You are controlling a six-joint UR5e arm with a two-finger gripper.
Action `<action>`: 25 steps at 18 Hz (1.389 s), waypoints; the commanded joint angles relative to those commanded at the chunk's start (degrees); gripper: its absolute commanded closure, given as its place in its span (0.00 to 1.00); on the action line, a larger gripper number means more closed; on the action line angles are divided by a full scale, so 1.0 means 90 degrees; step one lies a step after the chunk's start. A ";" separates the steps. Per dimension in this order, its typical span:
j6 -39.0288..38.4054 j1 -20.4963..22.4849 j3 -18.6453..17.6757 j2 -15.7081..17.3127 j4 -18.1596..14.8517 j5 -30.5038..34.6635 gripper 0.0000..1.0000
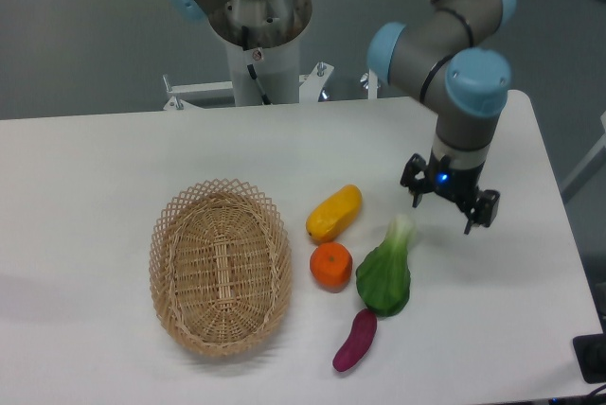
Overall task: Pick up the green vegetable from the table
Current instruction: 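Move the gripper down over the green bok choy stem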
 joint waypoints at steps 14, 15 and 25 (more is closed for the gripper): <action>-0.0127 -0.0147 -0.0538 -0.0117 0.0547 0.0020 0.63; -0.0127 -0.0147 -0.0519 -0.0117 0.0547 0.0020 0.68; -0.0068 -0.0088 0.0242 0.0136 0.0410 -0.0049 0.72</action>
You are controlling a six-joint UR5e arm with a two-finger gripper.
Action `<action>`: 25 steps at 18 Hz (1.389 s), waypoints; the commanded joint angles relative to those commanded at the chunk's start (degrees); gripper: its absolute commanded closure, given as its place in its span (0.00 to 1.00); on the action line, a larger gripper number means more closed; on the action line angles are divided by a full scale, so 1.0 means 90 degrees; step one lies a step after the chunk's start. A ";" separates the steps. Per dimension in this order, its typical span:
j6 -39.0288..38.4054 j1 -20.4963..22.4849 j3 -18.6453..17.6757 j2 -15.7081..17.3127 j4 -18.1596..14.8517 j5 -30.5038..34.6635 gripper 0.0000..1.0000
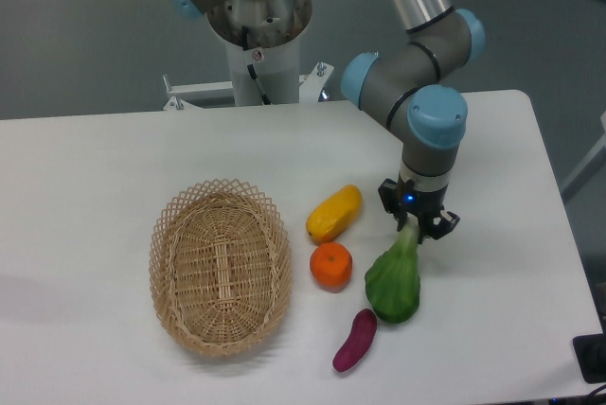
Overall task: Pick up the green vegetable from the table
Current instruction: 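Move the gripper down over the green bok choy stem, then lift the bok choy up off the table by its stem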
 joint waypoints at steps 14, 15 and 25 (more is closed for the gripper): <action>0.0010 -0.0049 0.1269 0.0811 -0.2196 -0.0273 0.72; 0.0010 -0.0049 0.1358 0.0811 -0.2294 -0.0274 0.72; 0.0039 0.0049 0.1408 0.0909 -0.2266 -0.0274 0.72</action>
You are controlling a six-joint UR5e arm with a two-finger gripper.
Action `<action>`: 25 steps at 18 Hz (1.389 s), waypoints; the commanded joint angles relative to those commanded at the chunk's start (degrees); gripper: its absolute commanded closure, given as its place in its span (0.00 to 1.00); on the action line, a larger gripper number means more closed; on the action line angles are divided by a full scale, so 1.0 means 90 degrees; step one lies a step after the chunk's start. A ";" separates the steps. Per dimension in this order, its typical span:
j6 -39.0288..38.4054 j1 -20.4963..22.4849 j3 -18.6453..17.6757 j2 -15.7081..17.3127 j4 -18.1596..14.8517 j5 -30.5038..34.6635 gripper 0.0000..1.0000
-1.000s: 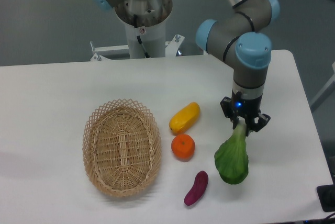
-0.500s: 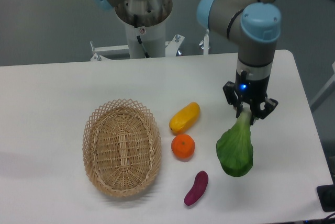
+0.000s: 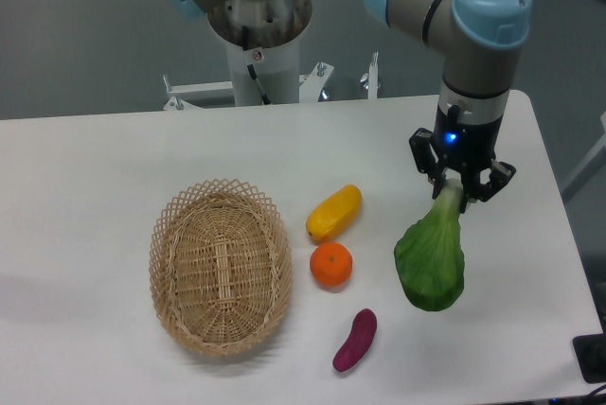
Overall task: Pick up the green vegetable from the table
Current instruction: 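Lift the bok choy up off the table by its stem, then hold the bok choy raised above the table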
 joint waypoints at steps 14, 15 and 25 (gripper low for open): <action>0.0010 -0.0029 0.0059 0.0010 0.0069 0.0010 0.72; 0.0010 -0.0039 0.0059 -0.0009 0.0069 0.0029 0.72; 0.0020 -0.0078 -0.0049 -0.0049 0.0176 0.0010 0.72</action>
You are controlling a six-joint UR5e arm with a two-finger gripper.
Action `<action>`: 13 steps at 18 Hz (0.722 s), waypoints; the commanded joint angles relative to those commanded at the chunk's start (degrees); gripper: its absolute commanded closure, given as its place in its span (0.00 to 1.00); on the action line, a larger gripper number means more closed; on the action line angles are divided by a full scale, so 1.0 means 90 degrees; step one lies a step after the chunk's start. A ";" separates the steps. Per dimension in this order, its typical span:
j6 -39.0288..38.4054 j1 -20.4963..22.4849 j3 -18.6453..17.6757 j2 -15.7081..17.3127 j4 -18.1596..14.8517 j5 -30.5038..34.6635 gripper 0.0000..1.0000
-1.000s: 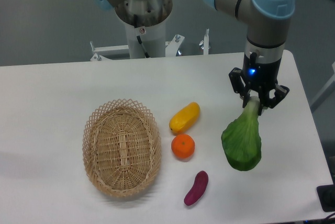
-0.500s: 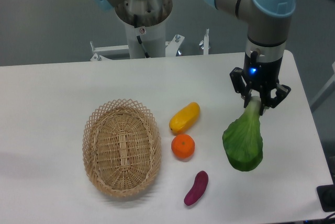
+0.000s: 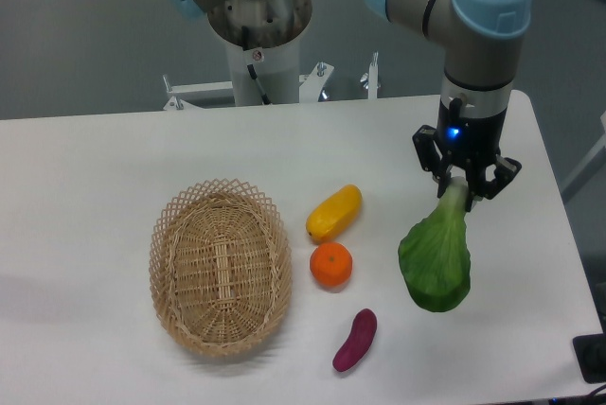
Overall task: Pick up the green vegetable from the table
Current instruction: 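Hold the bok choy raised above the table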
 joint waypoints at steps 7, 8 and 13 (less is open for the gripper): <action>0.0526 0.0097 -0.0146 0.0068 0.0019 0.0020 0.72; 0.0547 0.0117 -0.0147 0.0068 0.0039 0.0010 0.72; 0.0645 0.0225 -0.0108 0.0205 0.0020 0.0020 0.72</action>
